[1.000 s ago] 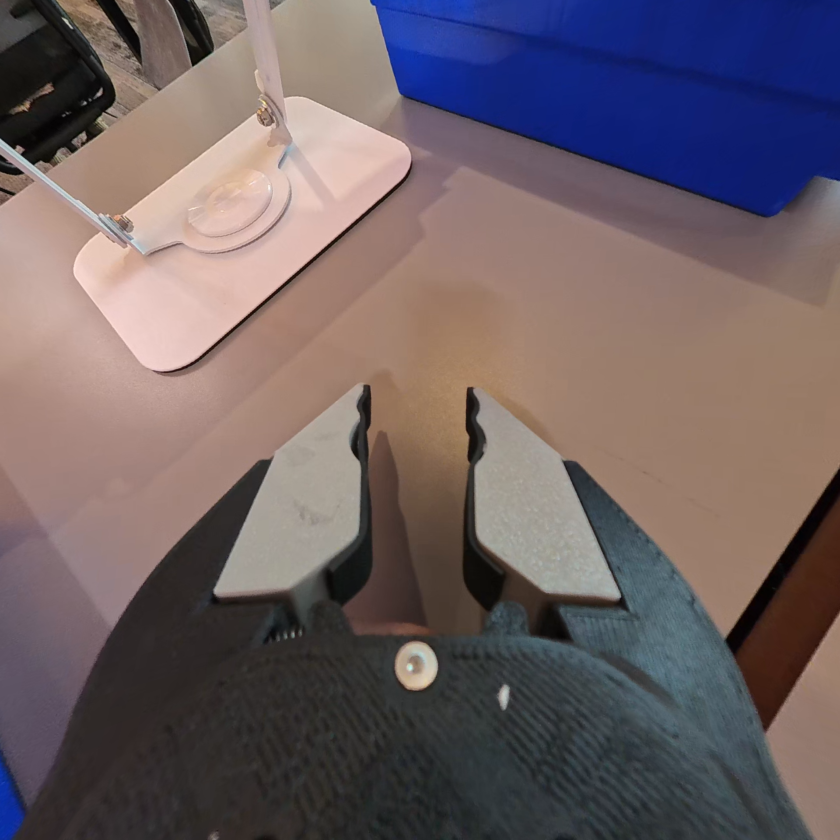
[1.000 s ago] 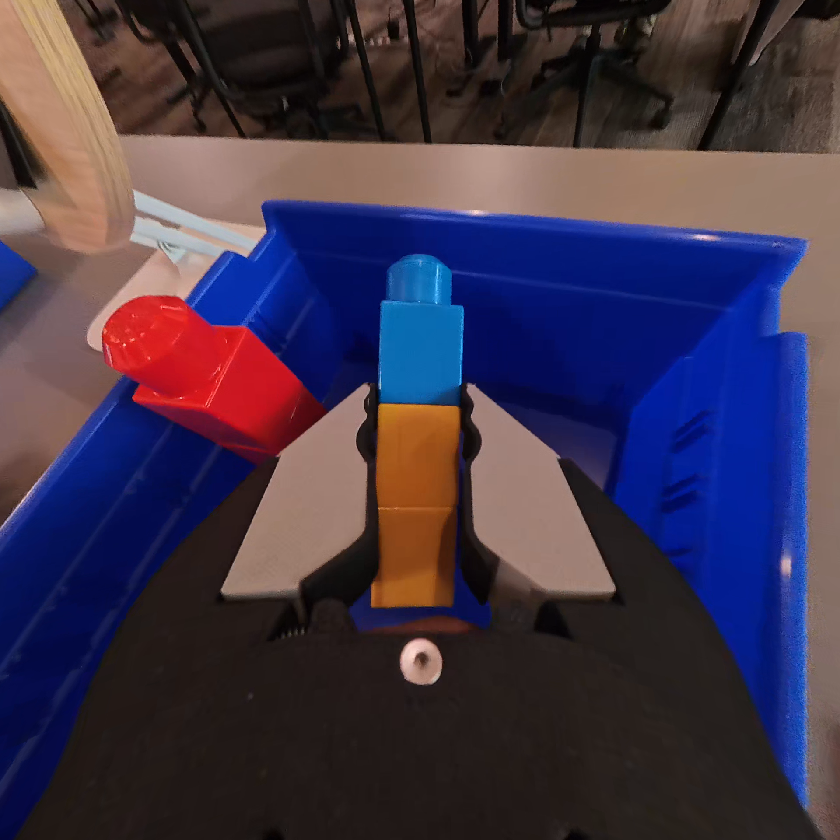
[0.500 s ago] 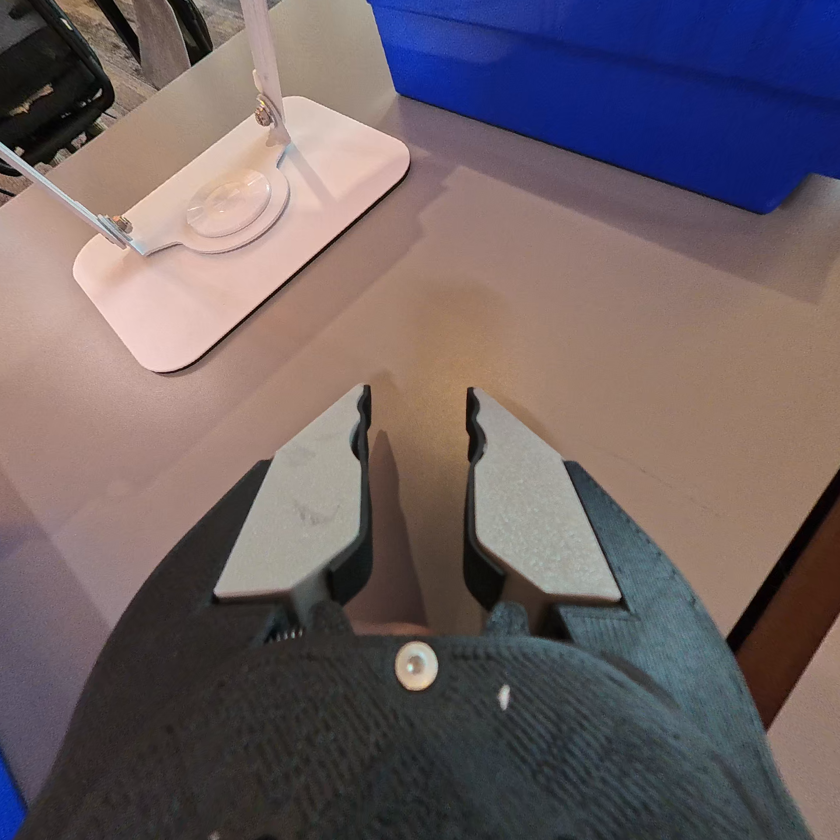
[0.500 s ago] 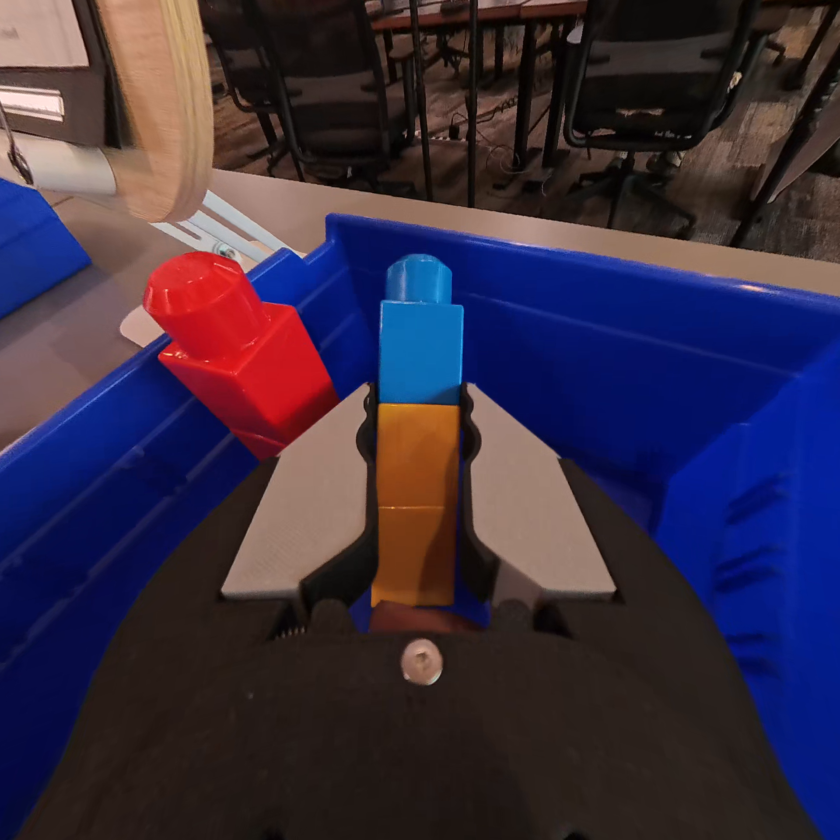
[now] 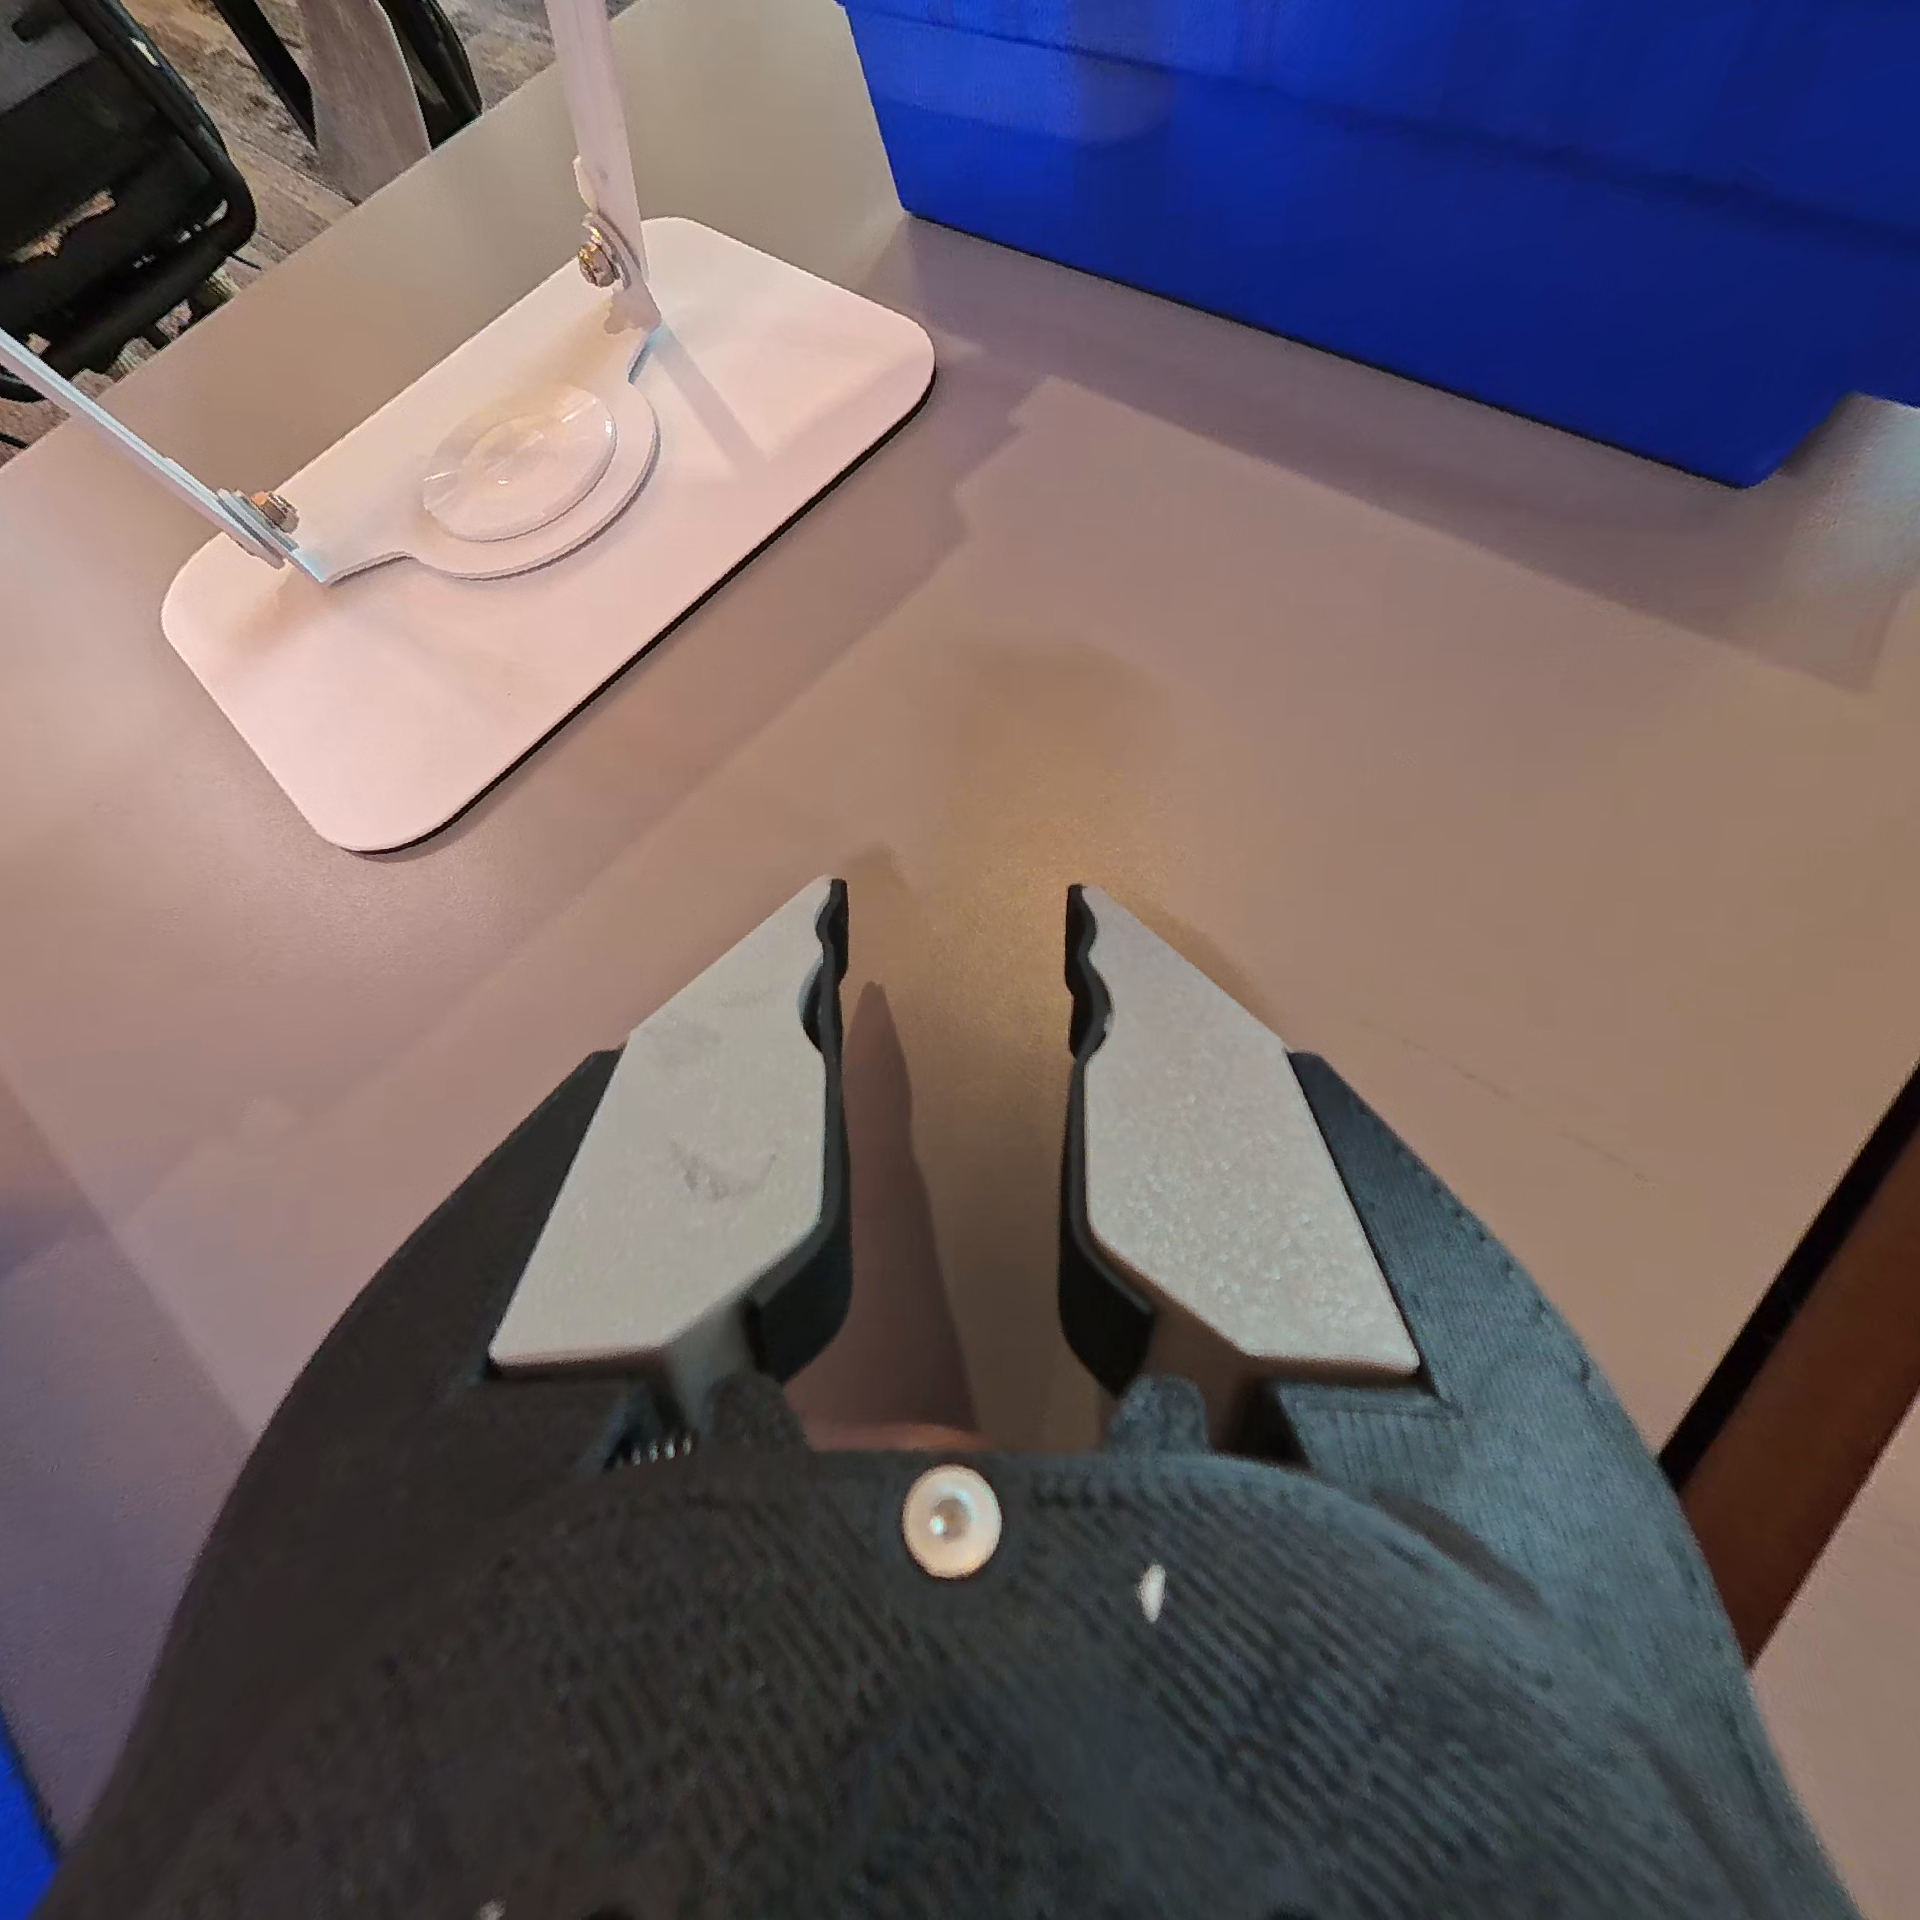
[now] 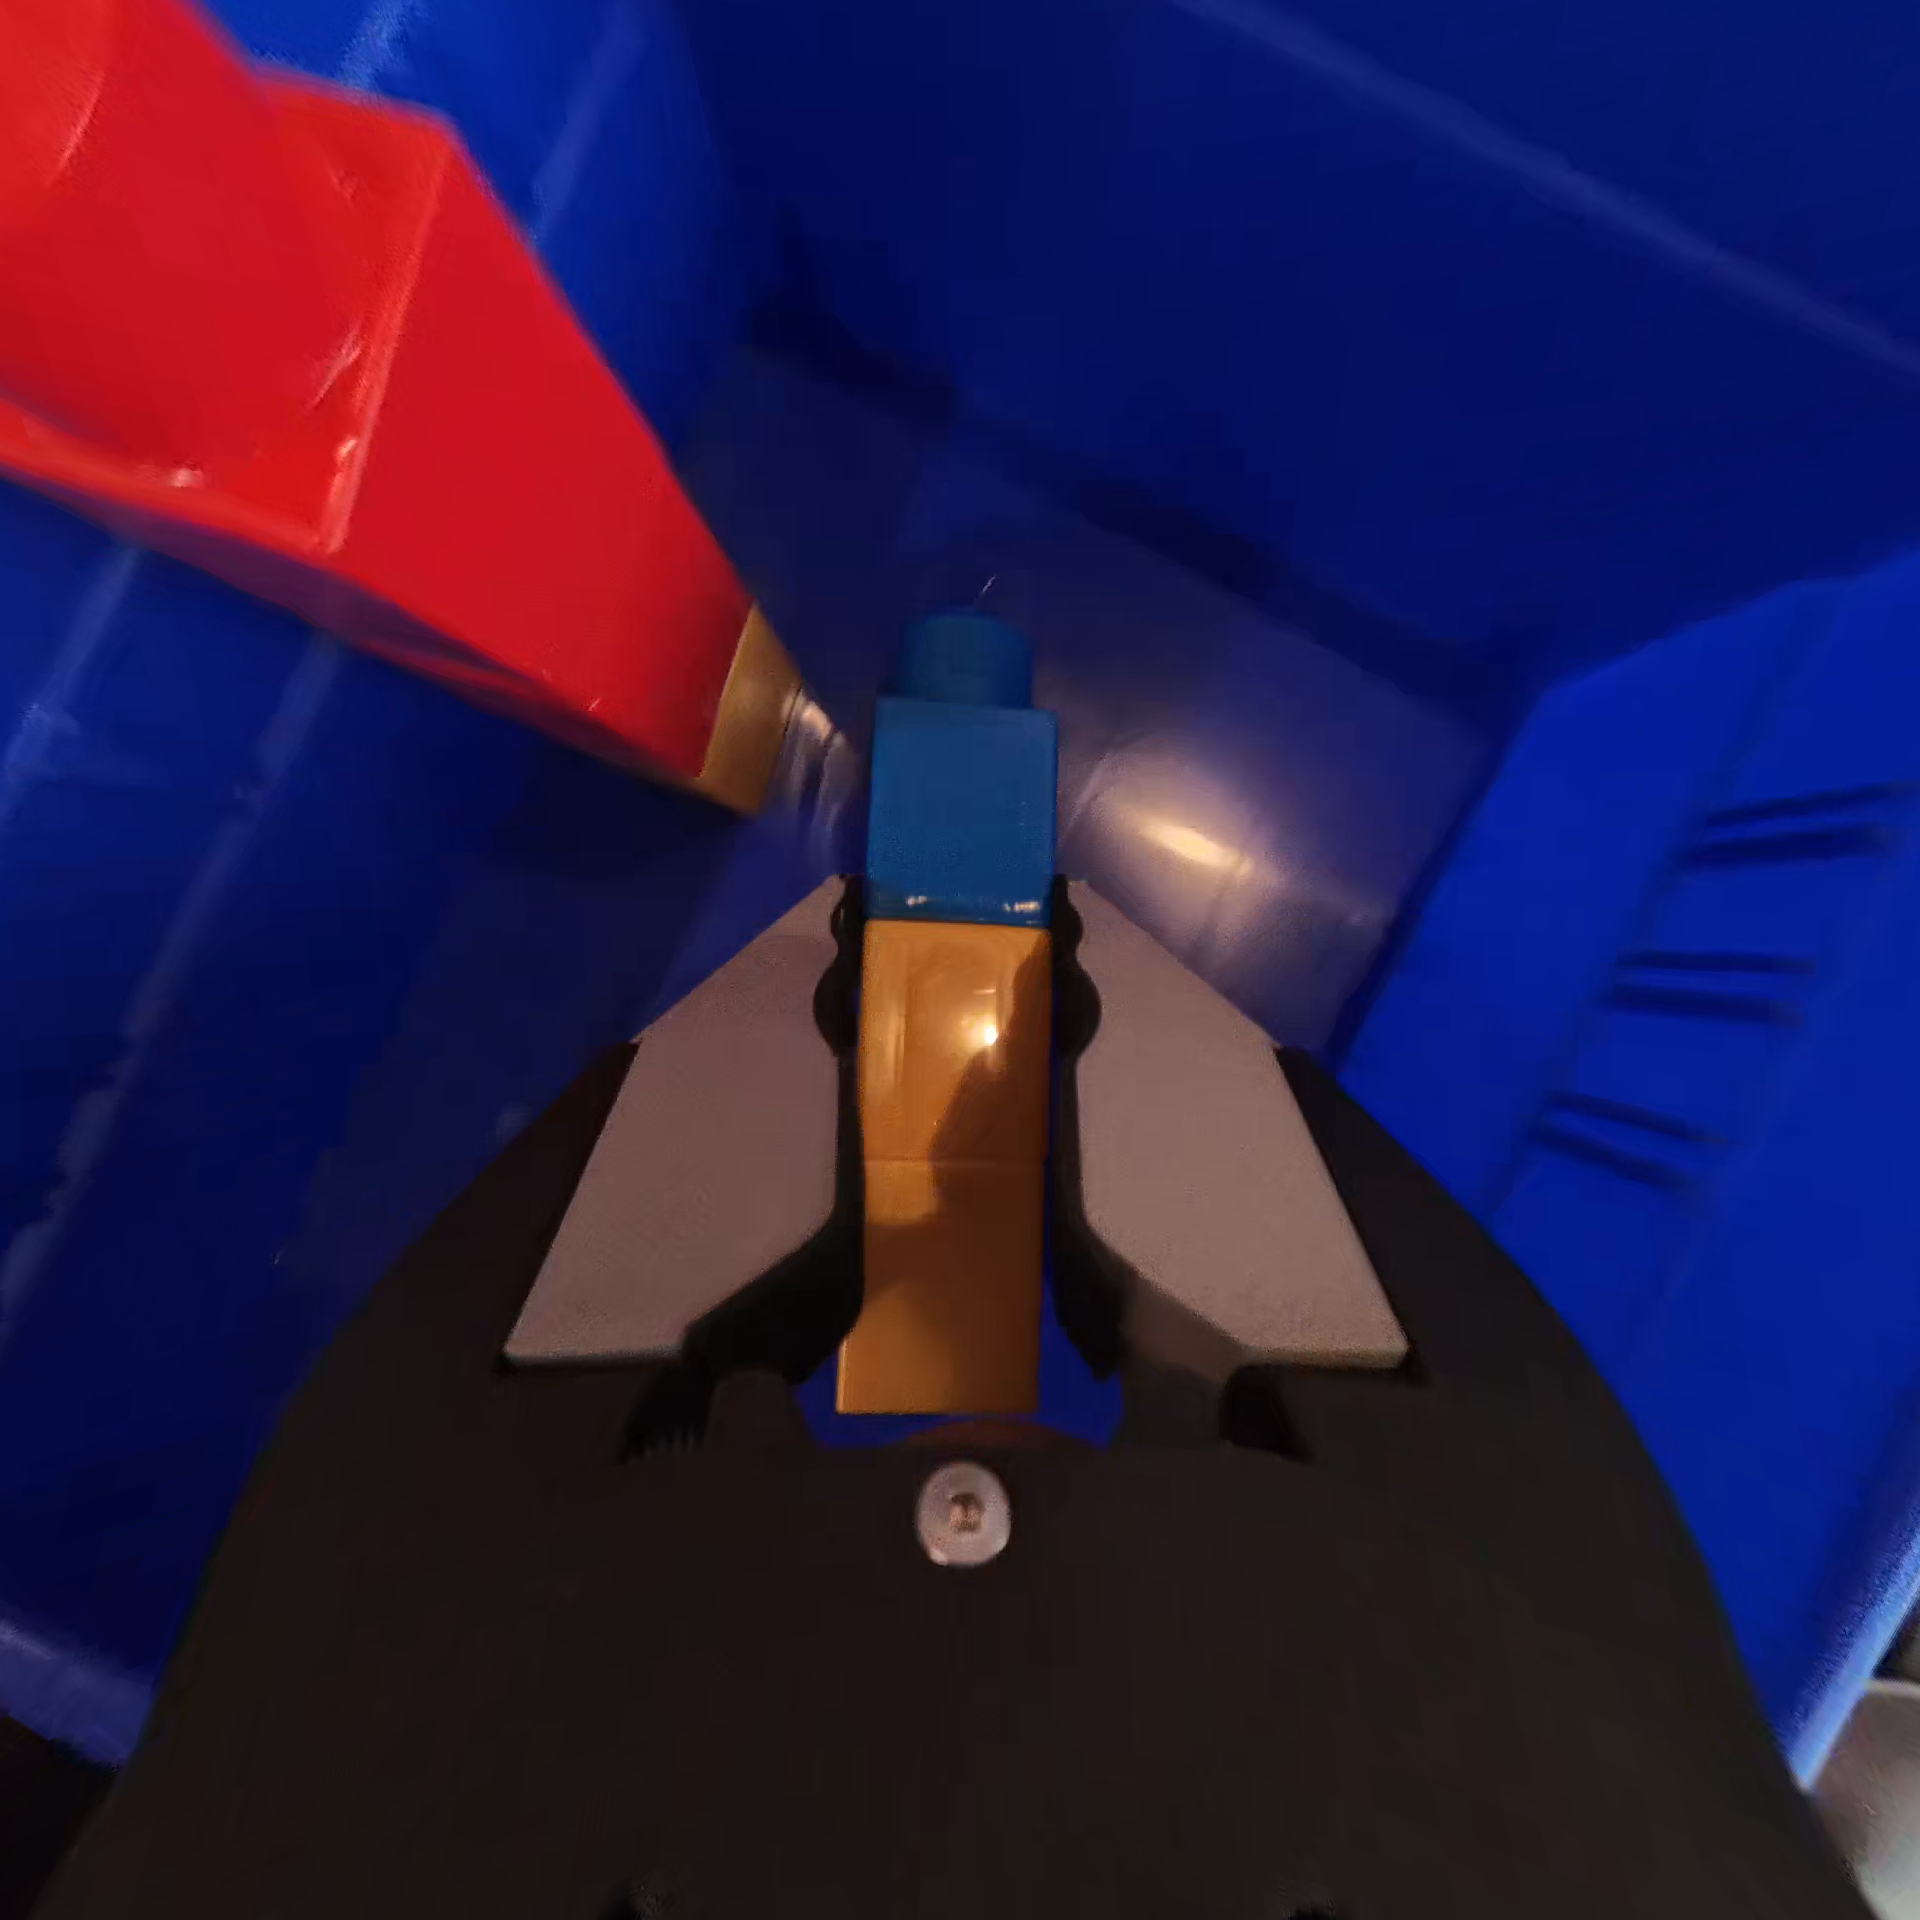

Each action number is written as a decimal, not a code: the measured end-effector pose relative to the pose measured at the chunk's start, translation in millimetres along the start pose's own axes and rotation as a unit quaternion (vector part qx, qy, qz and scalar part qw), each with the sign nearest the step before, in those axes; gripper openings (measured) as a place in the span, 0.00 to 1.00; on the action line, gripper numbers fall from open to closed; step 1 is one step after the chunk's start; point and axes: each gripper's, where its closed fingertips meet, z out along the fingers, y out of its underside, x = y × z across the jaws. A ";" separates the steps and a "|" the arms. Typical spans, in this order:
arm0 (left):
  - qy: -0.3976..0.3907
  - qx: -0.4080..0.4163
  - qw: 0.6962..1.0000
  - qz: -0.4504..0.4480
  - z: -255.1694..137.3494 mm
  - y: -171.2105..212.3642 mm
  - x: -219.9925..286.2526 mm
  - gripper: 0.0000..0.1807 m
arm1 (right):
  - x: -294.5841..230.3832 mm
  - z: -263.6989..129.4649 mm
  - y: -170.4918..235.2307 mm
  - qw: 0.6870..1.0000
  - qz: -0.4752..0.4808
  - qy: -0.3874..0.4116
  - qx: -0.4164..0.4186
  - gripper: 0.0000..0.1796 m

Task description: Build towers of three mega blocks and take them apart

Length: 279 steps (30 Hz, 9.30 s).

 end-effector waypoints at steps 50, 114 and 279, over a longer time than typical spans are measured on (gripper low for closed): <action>0.002 -0.003 1.000 0.000 0.0 1.2 0.5 0.22 | -7.4 -43.3 -78.6 0.970 -0.032 0.015 0.239 0.19; -0.213 0.114 0.966 -0.088 -54.5 -7.6 -86.4 0.44 | -251.0 -28.3 -73.0 0.944 -0.031 0.088 0.317 0.51; -0.321 -0.071 0.840 -0.432 -191.8 153.0 -300.2 0.34 | -321.8 -46.3 -67.4 0.921 -0.158 -0.033 0.354 0.44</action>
